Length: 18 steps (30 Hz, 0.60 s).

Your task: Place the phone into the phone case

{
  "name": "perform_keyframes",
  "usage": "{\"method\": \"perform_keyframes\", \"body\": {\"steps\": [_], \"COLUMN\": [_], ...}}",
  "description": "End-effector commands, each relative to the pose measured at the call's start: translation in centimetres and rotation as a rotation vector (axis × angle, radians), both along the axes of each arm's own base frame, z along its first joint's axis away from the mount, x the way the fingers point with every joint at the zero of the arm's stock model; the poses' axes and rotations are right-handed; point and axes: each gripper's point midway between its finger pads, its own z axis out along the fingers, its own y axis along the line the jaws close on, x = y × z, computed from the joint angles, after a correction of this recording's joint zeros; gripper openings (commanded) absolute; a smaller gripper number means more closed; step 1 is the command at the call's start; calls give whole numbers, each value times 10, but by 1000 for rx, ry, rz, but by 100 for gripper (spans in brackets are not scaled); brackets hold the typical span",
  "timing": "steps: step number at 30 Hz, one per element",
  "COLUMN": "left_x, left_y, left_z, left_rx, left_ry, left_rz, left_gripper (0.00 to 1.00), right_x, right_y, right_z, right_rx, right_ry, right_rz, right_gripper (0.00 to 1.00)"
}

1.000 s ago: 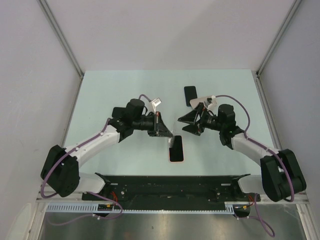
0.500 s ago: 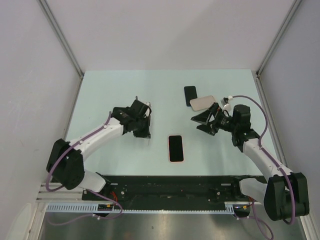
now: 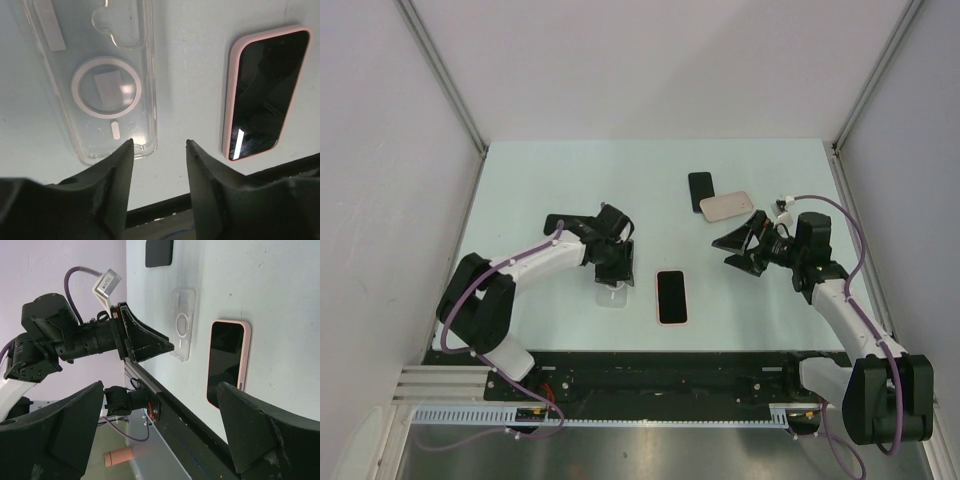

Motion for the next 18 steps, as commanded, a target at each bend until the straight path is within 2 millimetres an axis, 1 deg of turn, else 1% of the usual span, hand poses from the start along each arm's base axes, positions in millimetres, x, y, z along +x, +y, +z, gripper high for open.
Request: {"method": "perform_keyframes", "body": {"steps": [1,2,3,4,5,6,7,8,9,10,11,12,13,14,15,16,17,18], "left_x": [13,18,22,33,49,52,65,79,83,95,106,110,119,128,134,147,155,155], "left_y": [-17,-14,-10,-9,8,19,27,47,57,63,84,90,98,119,125,133,148,160], "left_z": [19,23,28,42,48,52,65,70,73,80,81,82,81,79,80,82,85,85], "left_rx": [-78,-67,-54,-57,-4,24,32,56,56,40,38,15,7,-1,-24,-17,3,45], "left_ry": [-38,-58,-68,-106,-159,-151,-182,-201,-181,-188,-176,-153,-141,-123,-107,-119,-132,-127], "left_rz": [68,90,122,154,228,307,372,461,541,591,675,743,794,877,923,959,1015,1085], "left_gripper": [57,67,71,73,81,87,92,98,99,99,99,99,99,99,98,98,98,98], "right_x": [-6,-6,-7,-7,-7,-7,-7,-8,-8,-8,-9,-9,-9,-11,-11,-12,-13,-12], "right_y": [1,1,1,1,1,0,0,0,-1,-1,-1,-1,-1,-2,-2,-2,-3,-4], "right_z": [7,8,8,9,11,11,12,11,11,12,12,13,14,14,17,18,16,16], "right_rx": [5,9,11,15,18,18,19,18,16,17,16,16,15,13,11,8,4,-3], "right_ry": [-29,-34,-36,-38,-41,-43,-42,-37,-40,-40,-41,-45,-46,-41,-51,-57,-50,-51], "right_rz": [39,40,44,47,47,44,42,41,39,40,41,43,41,42,42,42,39,29], "right_gripper": [100,100,100,100,100,100,100,100,100,100,100,100,100,100,100,100,100,100]}}
